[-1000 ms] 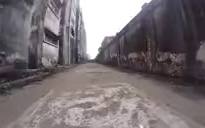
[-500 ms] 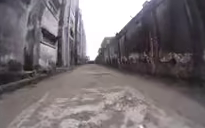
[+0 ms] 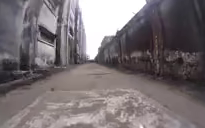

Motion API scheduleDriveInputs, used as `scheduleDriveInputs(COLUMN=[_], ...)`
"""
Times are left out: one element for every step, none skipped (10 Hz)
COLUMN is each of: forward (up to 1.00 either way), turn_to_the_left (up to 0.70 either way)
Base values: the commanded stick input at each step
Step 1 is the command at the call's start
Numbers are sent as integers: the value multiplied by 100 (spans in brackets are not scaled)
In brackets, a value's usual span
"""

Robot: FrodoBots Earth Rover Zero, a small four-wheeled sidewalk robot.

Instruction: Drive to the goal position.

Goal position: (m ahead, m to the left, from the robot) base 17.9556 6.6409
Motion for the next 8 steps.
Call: scheduleDriveInputs(forward=[50,50,50,50,50,50,50,50], turn_to_the_left=[0,0,0,0,0,0,0,21])
